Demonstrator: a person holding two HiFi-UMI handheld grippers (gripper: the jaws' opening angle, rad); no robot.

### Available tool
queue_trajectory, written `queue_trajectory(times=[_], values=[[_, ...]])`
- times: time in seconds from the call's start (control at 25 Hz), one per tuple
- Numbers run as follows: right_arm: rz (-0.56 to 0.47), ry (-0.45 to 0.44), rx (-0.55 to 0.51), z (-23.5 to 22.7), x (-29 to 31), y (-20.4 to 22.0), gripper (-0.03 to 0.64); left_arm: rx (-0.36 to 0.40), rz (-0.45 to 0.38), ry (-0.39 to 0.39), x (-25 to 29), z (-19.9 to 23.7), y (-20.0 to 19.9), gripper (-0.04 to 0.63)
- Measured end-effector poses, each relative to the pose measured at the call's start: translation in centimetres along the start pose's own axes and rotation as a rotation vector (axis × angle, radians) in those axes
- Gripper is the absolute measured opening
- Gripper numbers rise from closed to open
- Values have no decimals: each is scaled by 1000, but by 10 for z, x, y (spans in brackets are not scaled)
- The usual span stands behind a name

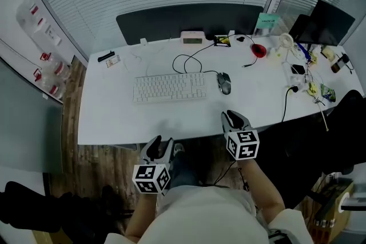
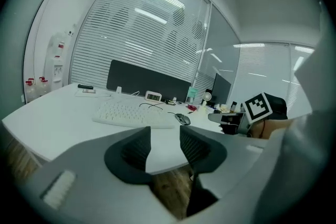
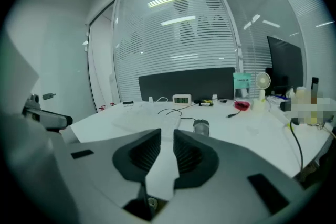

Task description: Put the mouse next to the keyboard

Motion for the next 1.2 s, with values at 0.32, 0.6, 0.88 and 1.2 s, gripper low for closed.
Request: queue_trajectory(times=[0.32, 0.6, 0.88, 1.2], values=[[-100, -62, -8, 43, -62, -4, 27, -11, -27, -24, -43, -16, 18, 87], [-162, -117, -47, 82, -111, 1, 3, -7, -43, -31, -76, -36, 33, 25], [-181, -171, -104, 112, -141, 16, 3, 10, -53, -2, -102, -59, 46, 12], [-199, -194, -75, 123, -152, 24, 2, 45, -60, 8, -115, -69, 54, 12]])
Point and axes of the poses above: the fingertips, and each gripper's own axes: x forward along the fingers, z to its left, y out of its underside, the point moved 3 cm from there along -x, backward along the fingers, and after that the axes turned 11 degrees about -y, right-handed, at the moved point
